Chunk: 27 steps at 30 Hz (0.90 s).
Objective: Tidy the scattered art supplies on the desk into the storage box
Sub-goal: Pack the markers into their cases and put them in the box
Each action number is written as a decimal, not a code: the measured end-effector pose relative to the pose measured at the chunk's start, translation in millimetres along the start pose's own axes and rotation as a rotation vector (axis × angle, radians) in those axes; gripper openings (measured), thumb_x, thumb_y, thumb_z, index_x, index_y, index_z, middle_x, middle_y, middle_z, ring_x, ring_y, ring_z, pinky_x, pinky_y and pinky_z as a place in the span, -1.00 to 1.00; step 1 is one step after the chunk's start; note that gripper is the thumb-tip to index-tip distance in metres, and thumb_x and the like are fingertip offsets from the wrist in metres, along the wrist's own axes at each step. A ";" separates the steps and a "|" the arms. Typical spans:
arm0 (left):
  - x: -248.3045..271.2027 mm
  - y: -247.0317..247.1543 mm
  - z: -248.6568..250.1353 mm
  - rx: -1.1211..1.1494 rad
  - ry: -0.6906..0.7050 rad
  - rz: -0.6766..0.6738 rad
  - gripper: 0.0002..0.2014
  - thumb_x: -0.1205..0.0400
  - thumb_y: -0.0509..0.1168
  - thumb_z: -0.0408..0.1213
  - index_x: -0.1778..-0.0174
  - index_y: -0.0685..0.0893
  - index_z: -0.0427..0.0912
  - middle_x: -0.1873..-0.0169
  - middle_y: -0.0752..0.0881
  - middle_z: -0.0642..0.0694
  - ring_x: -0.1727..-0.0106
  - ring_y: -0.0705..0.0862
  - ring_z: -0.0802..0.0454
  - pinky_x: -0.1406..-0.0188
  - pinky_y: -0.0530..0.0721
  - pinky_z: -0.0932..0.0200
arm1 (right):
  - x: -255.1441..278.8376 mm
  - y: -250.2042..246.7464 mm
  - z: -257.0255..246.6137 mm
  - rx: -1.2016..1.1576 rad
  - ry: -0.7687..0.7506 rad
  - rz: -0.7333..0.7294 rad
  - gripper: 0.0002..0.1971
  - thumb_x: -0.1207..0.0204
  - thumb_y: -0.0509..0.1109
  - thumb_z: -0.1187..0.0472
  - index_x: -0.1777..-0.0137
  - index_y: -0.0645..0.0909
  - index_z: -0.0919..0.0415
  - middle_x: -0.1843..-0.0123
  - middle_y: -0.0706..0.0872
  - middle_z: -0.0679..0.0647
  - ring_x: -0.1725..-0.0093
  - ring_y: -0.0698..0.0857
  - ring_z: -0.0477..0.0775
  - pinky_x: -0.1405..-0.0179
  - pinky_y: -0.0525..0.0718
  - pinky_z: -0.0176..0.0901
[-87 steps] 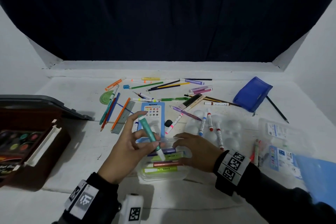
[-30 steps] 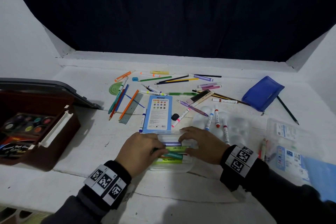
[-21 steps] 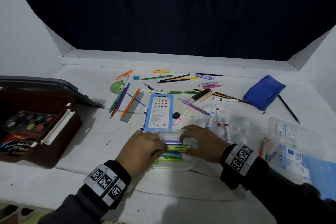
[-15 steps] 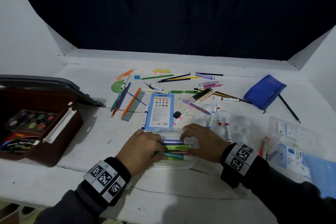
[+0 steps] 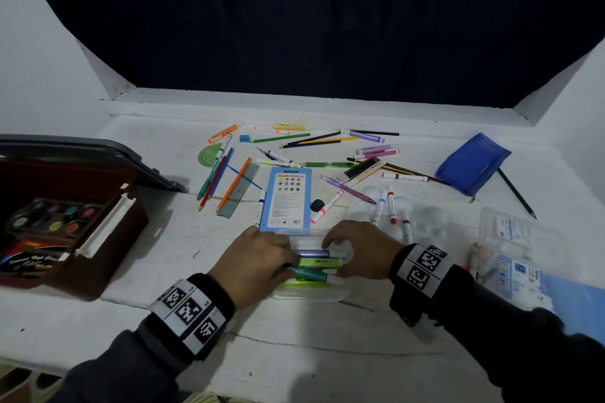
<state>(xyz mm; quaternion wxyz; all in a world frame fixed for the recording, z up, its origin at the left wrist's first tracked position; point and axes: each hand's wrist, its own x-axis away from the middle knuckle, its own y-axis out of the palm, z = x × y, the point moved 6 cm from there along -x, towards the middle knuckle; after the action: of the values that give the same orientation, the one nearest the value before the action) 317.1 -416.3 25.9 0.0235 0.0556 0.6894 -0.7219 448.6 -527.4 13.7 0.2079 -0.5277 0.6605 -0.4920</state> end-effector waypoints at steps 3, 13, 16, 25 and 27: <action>-0.5 1.3 1.1 0.019 -0.026 -0.007 -0.78 -0.46 0.54 0.02 0.00 0.79 0.15 0.17 0.75 0.15 0.11 0.74 0.09 0.15 0.61 0.14 | 0.3 -2.7 2.2 -0.024 0.002 -0.009 -0.61 -0.48 0.52 0.09 -0.30 0.63 0.06 -0.32 0.61 0.02 -0.30 0.54 0.00 -0.34 0.48 -0.15; -5.4 -1.2 -2.5 0.061 -0.144 -0.051 -0.77 -0.62 0.37 0.06 -0.13 0.75 0.11 -0.01 0.74 0.13 -0.07 0.68 0.09 -0.09 0.44 0.12 | -4.1 -2.4 5.3 -0.051 0.014 -0.011 -0.71 -0.57 0.42 0.16 -0.28 0.65 0.05 -0.34 0.62 0.02 -0.32 0.55 -0.01 -0.38 0.47 -0.17; -9.8 -2.4 -2.3 0.044 -0.146 -0.049 -0.76 -0.61 0.38 0.07 -0.13 0.77 0.12 0.00 0.74 0.14 -0.08 0.68 0.08 -0.09 0.39 0.14 | -4.3 -1.8 5.2 -0.036 0.008 -0.014 -0.69 -0.57 0.42 0.11 -0.30 0.64 0.05 -0.33 0.62 0.01 -0.30 0.56 -0.02 -0.37 0.50 -0.12; -10.9 -1.3 -5.1 0.066 -0.135 -0.040 -0.75 -0.53 0.47 0.04 -0.11 0.81 0.14 0.07 0.78 0.13 -0.01 0.73 0.06 -0.07 0.51 0.07 | -4.4 0.1 5.0 0.015 -0.077 0.025 -0.68 -0.57 0.41 0.09 -0.32 0.62 0.04 -0.32 0.61 -0.01 -0.30 0.54 -0.04 -0.38 0.51 -0.08; -11.8 -0.4 -6.1 0.091 -0.130 -0.044 -0.73 -0.54 0.47 0.06 -0.13 0.80 0.14 0.05 0.77 0.14 -0.02 0.71 0.09 -0.08 0.53 0.08 | -4.6 -3.1 5.0 0.009 -0.091 0.040 -0.67 -0.58 0.41 0.08 -0.33 0.61 0.05 -0.33 0.60 -0.03 -0.32 0.53 -0.06 -0.41 0.50 -0.10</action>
<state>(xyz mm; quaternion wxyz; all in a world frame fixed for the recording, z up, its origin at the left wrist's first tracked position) 329.1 -410.7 27.4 0.0497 -0.0058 0.6541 -0.7547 455.6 -525.2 13.1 0.2498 -0.5354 0.6585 -0.4661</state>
